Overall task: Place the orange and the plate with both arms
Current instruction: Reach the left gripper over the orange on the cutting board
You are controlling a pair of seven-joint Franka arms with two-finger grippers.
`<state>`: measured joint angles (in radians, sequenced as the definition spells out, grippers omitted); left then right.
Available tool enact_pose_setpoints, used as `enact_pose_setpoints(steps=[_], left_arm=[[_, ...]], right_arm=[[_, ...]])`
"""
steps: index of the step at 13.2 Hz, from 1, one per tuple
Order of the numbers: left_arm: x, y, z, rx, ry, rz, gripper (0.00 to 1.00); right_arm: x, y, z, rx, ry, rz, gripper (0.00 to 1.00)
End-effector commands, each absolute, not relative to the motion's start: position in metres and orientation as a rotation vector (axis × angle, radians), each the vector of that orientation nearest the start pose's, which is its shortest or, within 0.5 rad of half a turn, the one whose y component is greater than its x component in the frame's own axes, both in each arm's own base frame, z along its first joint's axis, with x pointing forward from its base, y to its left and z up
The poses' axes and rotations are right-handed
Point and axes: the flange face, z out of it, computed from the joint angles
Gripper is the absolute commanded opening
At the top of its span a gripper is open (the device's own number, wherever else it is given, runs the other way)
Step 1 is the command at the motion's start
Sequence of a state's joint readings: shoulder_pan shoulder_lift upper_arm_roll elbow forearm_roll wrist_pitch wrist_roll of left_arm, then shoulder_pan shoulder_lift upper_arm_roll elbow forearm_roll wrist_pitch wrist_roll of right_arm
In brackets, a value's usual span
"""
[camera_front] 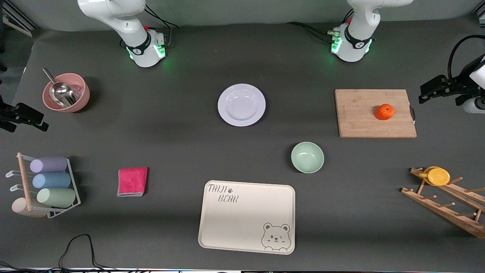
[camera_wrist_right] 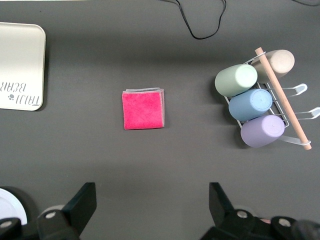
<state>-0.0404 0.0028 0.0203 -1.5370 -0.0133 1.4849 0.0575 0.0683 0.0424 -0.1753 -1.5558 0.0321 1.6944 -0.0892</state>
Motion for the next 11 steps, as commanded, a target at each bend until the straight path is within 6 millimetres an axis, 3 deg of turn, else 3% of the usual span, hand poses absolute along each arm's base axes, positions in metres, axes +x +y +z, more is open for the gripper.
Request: enact_pose_setpoints(steps=[1,7,11], left_arm=[[0.541,-0.012,0.637,-3.143,0.138,0.089,1.0],[0.533,0.002,0.638,-3.137,0.175,0.111,1.0],[0.483,0.065,0.625,-3.108,0.188,0.117,1.0]], right_arm=[[0.577,-0.055,0.622,-3.137,0.006,-0.166,1.0],[0.576,-0.05,0.617,-3.135,0.004,-0.149,1.0],[0.573,-0.034,0.616,-3.131,-0.034,-0.127,1.0]])
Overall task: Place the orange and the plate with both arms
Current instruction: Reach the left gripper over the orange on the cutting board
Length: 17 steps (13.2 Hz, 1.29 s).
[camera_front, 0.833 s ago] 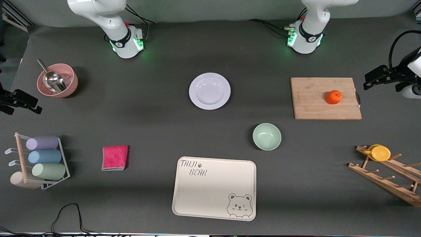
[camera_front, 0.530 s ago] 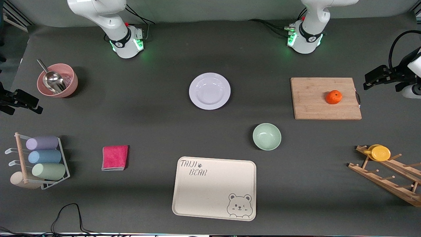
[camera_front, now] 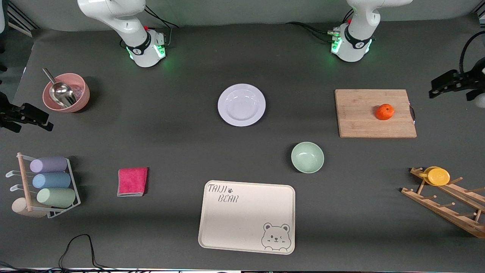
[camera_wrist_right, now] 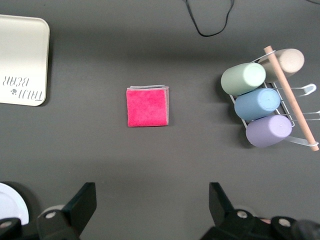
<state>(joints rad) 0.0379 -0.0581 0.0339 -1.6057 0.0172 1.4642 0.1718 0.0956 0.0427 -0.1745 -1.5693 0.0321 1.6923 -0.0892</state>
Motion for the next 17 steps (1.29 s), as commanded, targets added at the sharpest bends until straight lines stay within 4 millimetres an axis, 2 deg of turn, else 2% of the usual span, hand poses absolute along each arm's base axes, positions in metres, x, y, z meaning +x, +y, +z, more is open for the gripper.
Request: enact_pose_setpoints(steps=[1,3,7,9,11,13,17], left_arm=[[0.463,0.081,0.62,-3.112,0.167,0.101,1.0],[0.424,0.104,0.608,-3.121,0.135,0.099,1.0],[0.378,0.098,0.595,-3.133,0.123,0.117,1.0],[0.377,0.094,0.594,-3.137,0.114,0.125,1.0],[0.379,0.093,0.583,-3.137,0.116,0.127,1.0],[0.383,0.094,0.554,-3.136,0.117,0.12,1.0],[0.381,0.092,0.474,-3.137,0.126,0.11,1.0]], right_arm=[[0.572,-0.033,0.616,-3.122,-0.029,-0.113,1.0],[0.571,-0.031,0.617,-3.12,-0.033,-0.111,1.0],[0.575,-0.03,0.615,-3.108,-0.025,-0.107,1.0],[0.575,-0.028,0.617,-3.108,-0.027,-0.119,1.0],[0.577,-0.028,0.617,-3.092,-0.023,-0.125,1.0],[0.575,-0.027,0.617,-3.087,-0.034,-0.119,1.0],[0.575,-0.024,0.618,-3.088,-0.037,-0.12,1.0]])
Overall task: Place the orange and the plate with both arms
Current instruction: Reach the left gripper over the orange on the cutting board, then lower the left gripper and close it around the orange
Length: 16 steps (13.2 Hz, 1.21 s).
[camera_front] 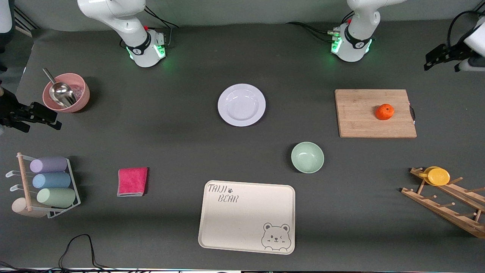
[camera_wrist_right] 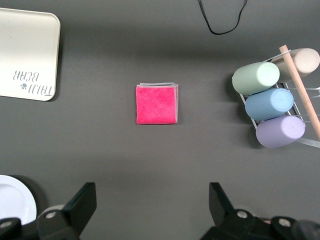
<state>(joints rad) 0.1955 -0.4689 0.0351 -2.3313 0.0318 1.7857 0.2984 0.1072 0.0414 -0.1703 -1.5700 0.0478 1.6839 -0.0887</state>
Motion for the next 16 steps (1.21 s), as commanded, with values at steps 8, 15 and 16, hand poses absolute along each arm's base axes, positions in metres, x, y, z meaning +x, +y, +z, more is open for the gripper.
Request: enact_pose_setpoints(steps=[8,15,16], left_arm=[[0.385,0.089,0.348,-3.131,0.145,0.067,1.0],[0.381,0.088,0.275,-3.137,0.154,0.097,1.0],[0.383,0.089,0.264,-3.135,0.157,0.088,1.0]], right_arm=[[0.579,-0.021,0.627,-3.096,-0.041,-0.157,1.0],[0.579,-0.027,0.628,-3.099,-0.027,-0.165,1.0],[0.58,-0.028,0.627,-3.099,-0.025,-0.163,1.0]])
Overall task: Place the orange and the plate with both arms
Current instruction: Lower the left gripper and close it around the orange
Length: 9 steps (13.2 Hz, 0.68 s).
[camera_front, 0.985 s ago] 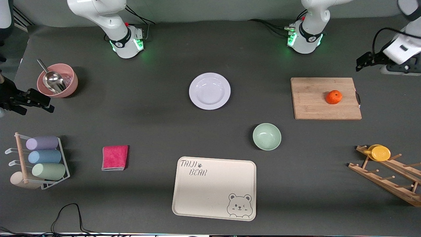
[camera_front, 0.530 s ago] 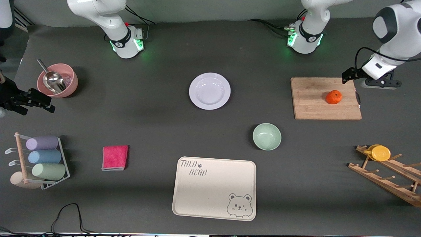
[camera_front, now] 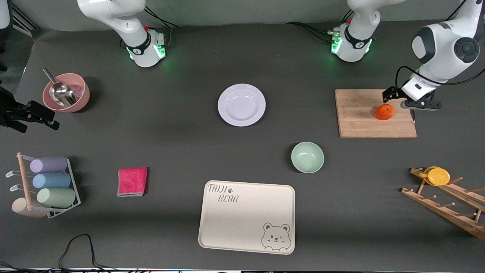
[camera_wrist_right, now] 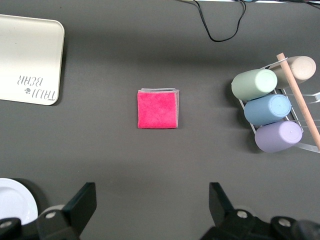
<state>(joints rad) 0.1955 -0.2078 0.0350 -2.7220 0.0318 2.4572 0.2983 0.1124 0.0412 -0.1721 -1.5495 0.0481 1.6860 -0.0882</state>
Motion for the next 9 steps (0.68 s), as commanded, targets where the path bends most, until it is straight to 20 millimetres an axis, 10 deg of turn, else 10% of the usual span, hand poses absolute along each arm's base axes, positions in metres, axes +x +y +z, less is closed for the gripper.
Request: enact_pose_setpoints(steps=[1,9], left_arm=[[0.384,0.09,0.253,-3.132,0.165,0.069,1.0],[0.378,0.088,0.209,-3.135,0.169,0.083,1.0]], right_arm=[[0.58,-0.028,0.627,-3.099,-0.025,-0.165,1.0],[0.579,-0.029,0.63,-3.106,-0.042,-0.172,1.0]])
